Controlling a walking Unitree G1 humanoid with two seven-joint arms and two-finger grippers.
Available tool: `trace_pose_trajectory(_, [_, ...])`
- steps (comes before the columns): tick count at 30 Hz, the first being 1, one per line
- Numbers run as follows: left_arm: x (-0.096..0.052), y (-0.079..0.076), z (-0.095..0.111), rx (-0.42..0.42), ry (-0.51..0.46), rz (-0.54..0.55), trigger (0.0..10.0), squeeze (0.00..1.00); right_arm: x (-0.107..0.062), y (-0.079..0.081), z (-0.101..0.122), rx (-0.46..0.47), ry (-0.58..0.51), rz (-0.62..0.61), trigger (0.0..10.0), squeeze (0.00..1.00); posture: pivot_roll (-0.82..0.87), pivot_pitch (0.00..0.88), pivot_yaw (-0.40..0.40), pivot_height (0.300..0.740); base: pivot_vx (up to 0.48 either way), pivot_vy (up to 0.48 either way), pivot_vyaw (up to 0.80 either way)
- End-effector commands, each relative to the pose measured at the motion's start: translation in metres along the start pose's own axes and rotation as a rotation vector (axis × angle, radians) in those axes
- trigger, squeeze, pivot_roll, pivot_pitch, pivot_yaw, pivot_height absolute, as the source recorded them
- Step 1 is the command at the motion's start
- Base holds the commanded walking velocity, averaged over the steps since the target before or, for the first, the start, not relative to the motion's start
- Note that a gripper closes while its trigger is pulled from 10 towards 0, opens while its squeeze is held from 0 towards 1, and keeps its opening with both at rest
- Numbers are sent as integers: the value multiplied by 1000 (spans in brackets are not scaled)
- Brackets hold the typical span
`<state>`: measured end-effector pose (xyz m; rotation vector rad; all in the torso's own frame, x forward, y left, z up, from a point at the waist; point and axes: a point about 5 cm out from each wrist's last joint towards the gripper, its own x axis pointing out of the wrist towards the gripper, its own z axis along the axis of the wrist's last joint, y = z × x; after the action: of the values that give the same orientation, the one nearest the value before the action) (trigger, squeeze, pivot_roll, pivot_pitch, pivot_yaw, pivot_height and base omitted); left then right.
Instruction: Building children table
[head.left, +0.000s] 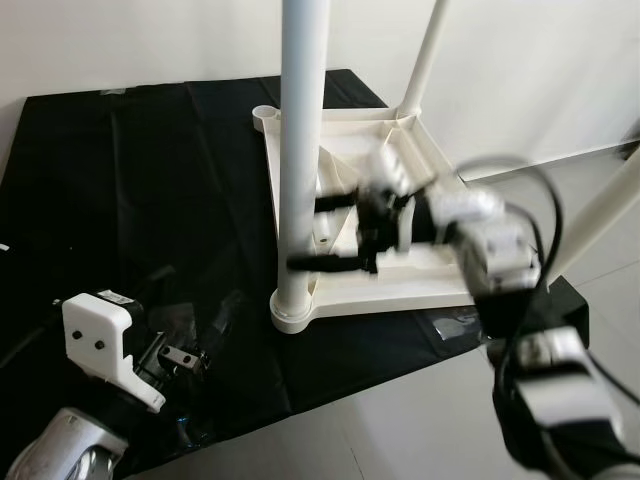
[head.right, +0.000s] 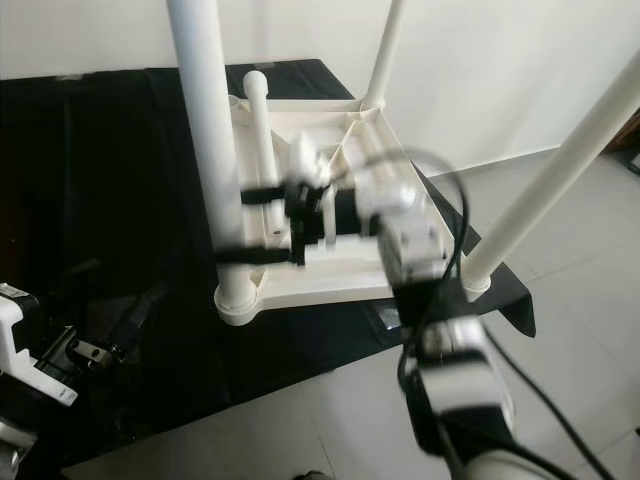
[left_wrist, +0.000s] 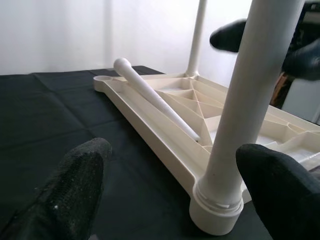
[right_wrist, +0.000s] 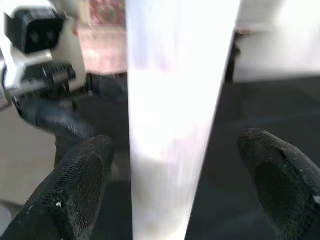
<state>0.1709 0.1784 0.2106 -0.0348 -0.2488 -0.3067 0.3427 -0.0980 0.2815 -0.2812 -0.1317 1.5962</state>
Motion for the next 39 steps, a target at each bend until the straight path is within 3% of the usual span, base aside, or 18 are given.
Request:
trace_pose_trajectory(1, [-2, -2, 1, -7, 12, -11, 10000, 0, 1, -2, -9, 28, -12, 43, 10000, 0, -44, 160, -108, 740, 0, 0, 0])
trace_pose_trajectory(2, [-2, -2, 1, -8, 14, -12, 10000, 0, 4, -4, -9, 33, -17, 66, 3961, 0, -40, 161, -107, 740, 0, 0, 0])
trace_pose_trajectory(5, [-3, -3, 1, -8, 16, -12, 10000, 0, 6, -6, -9, 35, -20, 83, 3961, 0, -40, 161, -107, 740, 0, 0, 0])
trace_pose_trajectory(6, [-3, -3, 1, -8, 18, -12, 10000, 0, 8, -7, -9, 40, -20, 102, 0, 0, -38, 161, -109, 740, 0, 0, 0])
trace_pose_trajectory(16, [-4, -3, 0, -8, 23, -8, 10000, 0, 9, -4, -19, 72, 9, 160, 0, 0, -40, 154, -112, 740, 0, 0, 0])
trace_pose_trajectory(17, [-4, -4, 0, -10, 23, -8, 10000, 0, 2, -2, -24, 68, 16, 134, 0, 0, -51, 144, -117, 740, 0, 0, 0])
trace_pose_trajectory(18, [-4, -4, 0, -11, 22, -8, 10000, 0, -3, 1, -29, 54, 24, 47, 0, 0, -58, 142, -125, 740, 0, 0, 0])
trace_pose_trajectory(19, [-4, -4, 0, -11, 22, -8, 10000, 0, -3, 1, -29, 54, 24, 47, 0, 0, -58, 142, -125, 740, 0, 0, 0])
trace_pose_trajectory(20, [-4, -5, -1, -12, 20, -9, 10000, 0, -7, 10, -42, 113, 2, -181, 0, 0, -61, 131, -152, 740, 0, 0, 0])
trace_pose_trajectory(23, [-4, -5, -1, -12, 19, -9, 10000, 0, -7, 13, -45, 137, -11, -252, 0, 0, -61, 131, -152, 740, 0, 0, 0])
trace_pose_trajectory(24, [-4, -4, -1, -11, 19, -9, 10000, 0, -1, 12, -58, 162, 38, -520, 0, 0, -67, 131, -150, 740, 0, 0, 0])
trace_pose_trajectory(25, [-4, -4, -1, -11, 19, -9, 10000, 0, -1, 12, -58, 162, 38, -520, 0, 0, -67, 131, -150, 740, 0, 0, 0])
trace_pose_trajectory(27, [-1, -1, -2, -5, 18, -7, 10000, 0, 4, 58, -83, 185, 180, -939, 0, 0, -87, 130, -127, 740, 0, 0, 0])
trace_pose_trajectory(28, [3, 1, -5, -6, 16, -14, 10000, 0, 0, 74, -88, 186, 238, -1038, 0, 0, -115, 108, -117, 740, 0, 0, 0])
trace_pose_trajectory(33, [10, -2, -5, -16, -1, -38, 10000, 0, -5, 59, -86, 164, 250, -1024, 0, 0, -121, 115, -152, 740, 0, 0, 0])
trace_pose_trajectory(39, [9, -4, -4, -14, -24, -5, 10000, 0, 5, 64, -78, 193, 235, -1006, 0, 0, -137, 125, -162, 740, 0, 0, 0])
